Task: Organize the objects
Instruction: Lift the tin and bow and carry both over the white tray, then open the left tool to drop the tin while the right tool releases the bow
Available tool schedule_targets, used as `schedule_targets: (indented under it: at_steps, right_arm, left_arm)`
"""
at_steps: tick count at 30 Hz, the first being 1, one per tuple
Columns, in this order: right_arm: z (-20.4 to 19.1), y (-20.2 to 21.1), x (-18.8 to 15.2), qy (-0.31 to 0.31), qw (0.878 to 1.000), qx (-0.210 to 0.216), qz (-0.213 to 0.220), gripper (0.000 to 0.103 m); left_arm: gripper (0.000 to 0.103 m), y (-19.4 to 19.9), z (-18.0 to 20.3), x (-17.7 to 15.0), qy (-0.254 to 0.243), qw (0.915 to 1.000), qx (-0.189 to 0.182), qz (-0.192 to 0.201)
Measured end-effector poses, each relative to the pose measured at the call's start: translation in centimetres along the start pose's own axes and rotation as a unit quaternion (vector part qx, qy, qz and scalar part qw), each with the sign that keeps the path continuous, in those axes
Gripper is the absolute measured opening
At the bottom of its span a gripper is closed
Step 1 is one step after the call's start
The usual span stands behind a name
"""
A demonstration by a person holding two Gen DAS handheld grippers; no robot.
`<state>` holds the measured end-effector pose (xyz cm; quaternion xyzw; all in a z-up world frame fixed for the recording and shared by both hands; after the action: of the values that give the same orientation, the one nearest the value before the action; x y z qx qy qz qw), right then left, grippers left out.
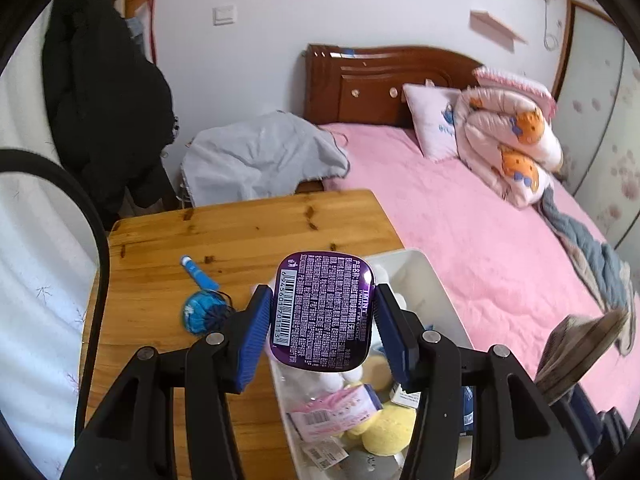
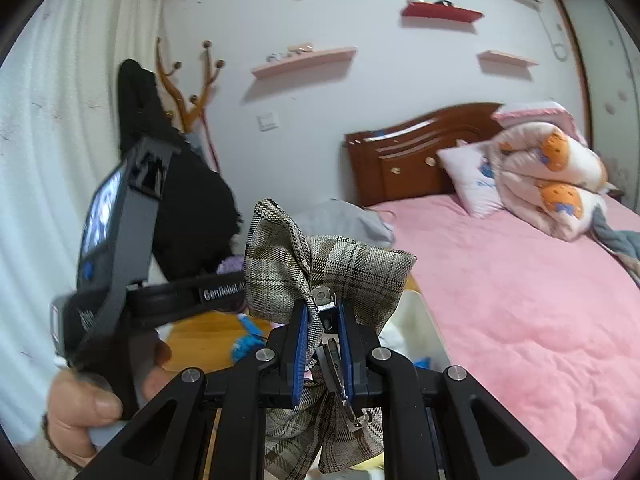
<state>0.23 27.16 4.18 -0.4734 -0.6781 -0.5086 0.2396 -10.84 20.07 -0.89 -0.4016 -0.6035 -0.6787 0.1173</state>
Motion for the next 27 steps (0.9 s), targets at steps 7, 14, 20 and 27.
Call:
schedule_targets:
  at_steps: [7, 14, 20, 27]
  right_arm:
    - [4.8, -2.0, -3.2, -0.023, 0.998, -0.037, -0.042, 0.015]
    - [7.7, -4.3, -6.1, -0.042, 0.994, -0.059, -0.086, 0.016]
    - [9.0, -5.6, -7.2, -0.052, 0.990, -0.073, -0.105, 0.016]
    - [9.1, -6.7, -8.1, -0.049, 0.988, -0.083, -0.124, 0.019]
  left_arm:
    - [0.055, -3.3, 3.4, -1.6, -0.031, 0.9987, 0.006, -0.041]
    - [0.055, -5.7, 5.4, -2.8, -0.057, 0.9957, 0.007, -0.073]
    - [0.056, -7.1, 6.3, -3.5, -0.071, 0.9935, 0.008, -0.089]
    - [0.056, -7.9, 7.1, -3.9, -0.085, 0.9913, 0.007, -0.101]
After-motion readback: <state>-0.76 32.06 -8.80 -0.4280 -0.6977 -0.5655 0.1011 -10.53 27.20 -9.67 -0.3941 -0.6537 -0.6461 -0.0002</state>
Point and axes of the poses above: each gripper's, at about its wrist camera, not at the fingertips, and y roughly against the way its jaws point, z to its right, x to its top, the point moved 7 cm from there along -y, roughly the way its jaws point, and after that the axes turned 10 degrees about -y, right-handed, at the moved point
